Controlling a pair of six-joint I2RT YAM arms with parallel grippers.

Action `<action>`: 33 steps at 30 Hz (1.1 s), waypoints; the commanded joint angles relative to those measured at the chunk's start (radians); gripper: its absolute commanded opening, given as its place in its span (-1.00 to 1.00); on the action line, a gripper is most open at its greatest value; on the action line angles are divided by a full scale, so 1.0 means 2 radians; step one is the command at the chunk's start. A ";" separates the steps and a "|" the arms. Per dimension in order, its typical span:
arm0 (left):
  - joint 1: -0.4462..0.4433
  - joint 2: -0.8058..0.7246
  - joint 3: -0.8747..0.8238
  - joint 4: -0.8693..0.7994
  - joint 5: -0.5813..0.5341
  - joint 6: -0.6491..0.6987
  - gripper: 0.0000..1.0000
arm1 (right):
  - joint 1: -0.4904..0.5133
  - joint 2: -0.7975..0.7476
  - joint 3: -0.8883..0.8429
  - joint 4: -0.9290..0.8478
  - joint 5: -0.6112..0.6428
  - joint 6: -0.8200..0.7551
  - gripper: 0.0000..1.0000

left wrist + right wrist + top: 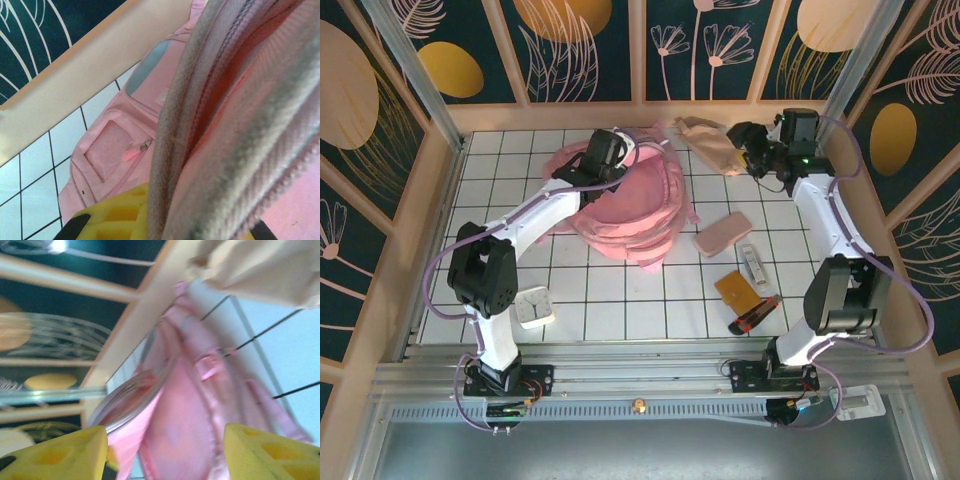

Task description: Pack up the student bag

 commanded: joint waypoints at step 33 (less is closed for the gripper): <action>0.012 -0.034 0.006 -0.070 0.076 -0.174 -1.00 | 0.006 0.527 0.490 -0.224 0.209 -0.170 0.43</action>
